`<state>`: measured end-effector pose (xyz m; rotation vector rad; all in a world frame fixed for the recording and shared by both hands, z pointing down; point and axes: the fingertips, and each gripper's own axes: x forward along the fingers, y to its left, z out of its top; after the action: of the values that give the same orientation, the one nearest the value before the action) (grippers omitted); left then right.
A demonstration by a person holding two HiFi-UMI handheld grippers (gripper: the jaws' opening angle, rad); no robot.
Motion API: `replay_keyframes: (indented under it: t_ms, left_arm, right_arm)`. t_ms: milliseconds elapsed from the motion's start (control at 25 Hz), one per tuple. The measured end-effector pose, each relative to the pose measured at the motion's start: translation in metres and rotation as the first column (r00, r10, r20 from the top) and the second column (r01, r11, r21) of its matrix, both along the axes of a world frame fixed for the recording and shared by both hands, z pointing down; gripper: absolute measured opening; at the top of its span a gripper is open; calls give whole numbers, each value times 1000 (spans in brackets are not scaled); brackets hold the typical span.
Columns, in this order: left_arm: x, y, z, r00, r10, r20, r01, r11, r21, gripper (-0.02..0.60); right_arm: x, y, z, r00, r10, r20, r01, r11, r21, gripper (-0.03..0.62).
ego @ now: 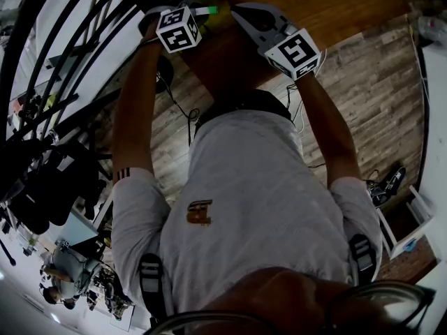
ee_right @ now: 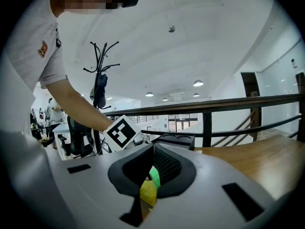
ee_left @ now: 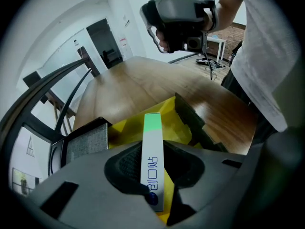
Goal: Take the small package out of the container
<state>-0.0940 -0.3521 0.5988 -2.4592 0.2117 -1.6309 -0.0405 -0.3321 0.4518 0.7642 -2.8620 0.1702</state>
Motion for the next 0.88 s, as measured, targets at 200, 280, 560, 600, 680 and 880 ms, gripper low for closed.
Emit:
replay_keyframes:
  t_ms: [200, 280, 560, 600, 680, 880]
  left_arm:
    - [4, 2, -14, 998, -33, -60, 34, 999, 19, 106]
    - [7, 2, -21, 995, -47, -88, 49, 998, 28, 106]
    - [16, 3, -50, 970, -116, -215, 132, 989, 62, 106]
    - [16, 3, -54, 963, -128, -237, 148, 987, 67, 106]
    - [19, 3, -66, 945, -155, -287, 184, 980, 75, 106]
    - [23, 4, -100, 882, -211, -422, 274, 957, 93, 106]
  right_arm:
    - [2, 2, -1, 1000, 1, 0, -1, 1000, 2, 32]
    - [3, 2, -3, 1000, 1, 5, -1, 1000, 3, 32]
    - [6, 1, -12, 1000, -7, 14, 7, 1000, 17, 32]
    - [6, 0, -13, 1000, -8, 17, 7, 1000, 20, 32]
    - [6, 1, -19, 1000, -9, 26, 8, 1000, 27, 32]
    - [8, 1, -35, 999, -17, 41, 15, 998, 53, 32]
